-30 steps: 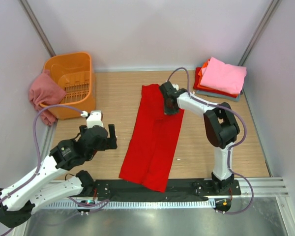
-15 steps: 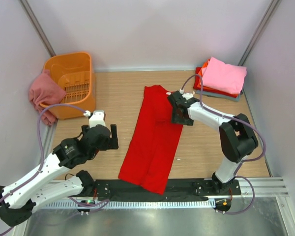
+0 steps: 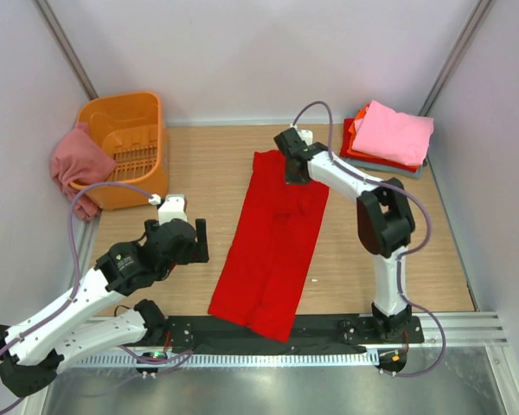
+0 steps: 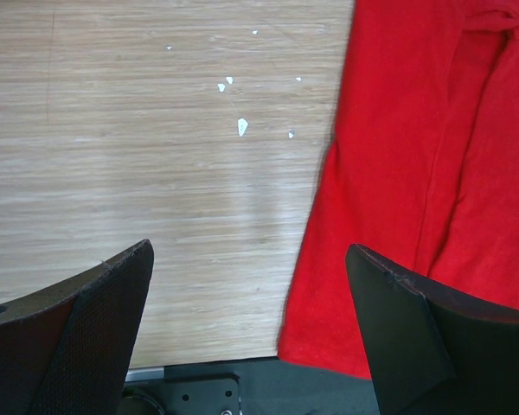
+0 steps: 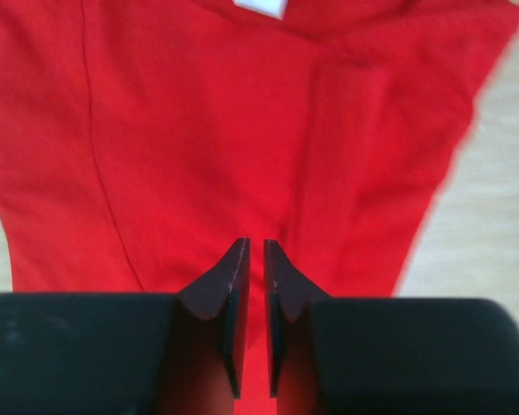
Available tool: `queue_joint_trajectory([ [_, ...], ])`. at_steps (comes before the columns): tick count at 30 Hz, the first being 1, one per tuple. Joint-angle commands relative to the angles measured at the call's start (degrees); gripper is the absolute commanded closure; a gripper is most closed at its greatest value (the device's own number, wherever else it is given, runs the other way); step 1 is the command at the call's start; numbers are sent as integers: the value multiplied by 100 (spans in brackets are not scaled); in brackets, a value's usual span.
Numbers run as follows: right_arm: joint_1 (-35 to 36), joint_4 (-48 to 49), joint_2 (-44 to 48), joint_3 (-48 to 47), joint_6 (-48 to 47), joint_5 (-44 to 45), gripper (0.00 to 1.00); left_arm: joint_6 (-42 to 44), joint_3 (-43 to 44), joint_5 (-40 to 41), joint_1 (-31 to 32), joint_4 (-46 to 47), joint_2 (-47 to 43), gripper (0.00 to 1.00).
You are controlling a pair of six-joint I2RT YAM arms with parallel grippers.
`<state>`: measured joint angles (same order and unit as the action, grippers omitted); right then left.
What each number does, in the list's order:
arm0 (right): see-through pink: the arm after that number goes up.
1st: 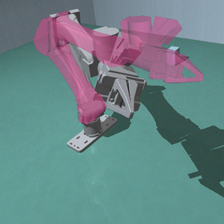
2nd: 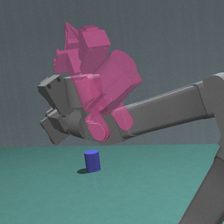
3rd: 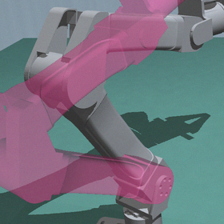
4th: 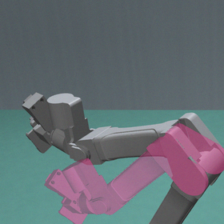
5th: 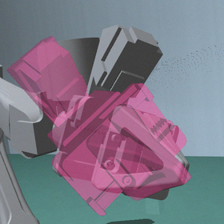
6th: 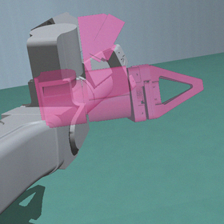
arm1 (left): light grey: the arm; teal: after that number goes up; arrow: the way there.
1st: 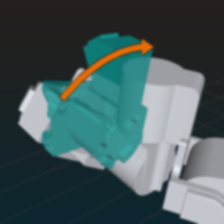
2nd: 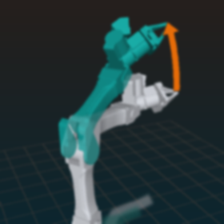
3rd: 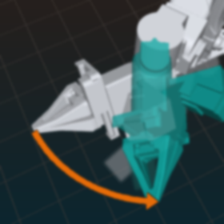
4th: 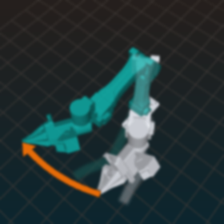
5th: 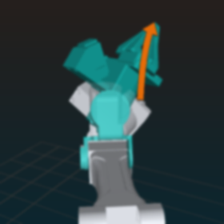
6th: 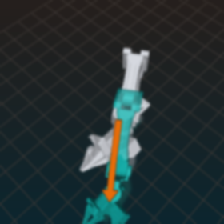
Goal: Fold and stack the t-shirts
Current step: Fold the tshirt
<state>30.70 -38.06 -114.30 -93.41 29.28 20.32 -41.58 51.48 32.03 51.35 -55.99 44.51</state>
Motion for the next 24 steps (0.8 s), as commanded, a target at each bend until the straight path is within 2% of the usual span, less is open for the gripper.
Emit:
queue_joint_trajectory([
  [1, -72, -157, -662, -835, -361, -10, 85, -43, 20, 207, -11, 97, -22, 7],
  [6, -327, -193, -1313, -1530, -432, -115, 89, -43, 28, 225, -11, 88, -4, 7],
  [9, -538, -192, -1376, -1575, -449, -221, 91, -43, 28, 242, -3, 88, 40, 7],
  [19, -890, -43, -1007, -724, -598, -318, 92, -17, 46, 251, -11, 79, 189, 7],
  [24, -995, -244, -655, -442, -564, 156, 94, -17, 37, 260, -11, 79, 181, 7],
])
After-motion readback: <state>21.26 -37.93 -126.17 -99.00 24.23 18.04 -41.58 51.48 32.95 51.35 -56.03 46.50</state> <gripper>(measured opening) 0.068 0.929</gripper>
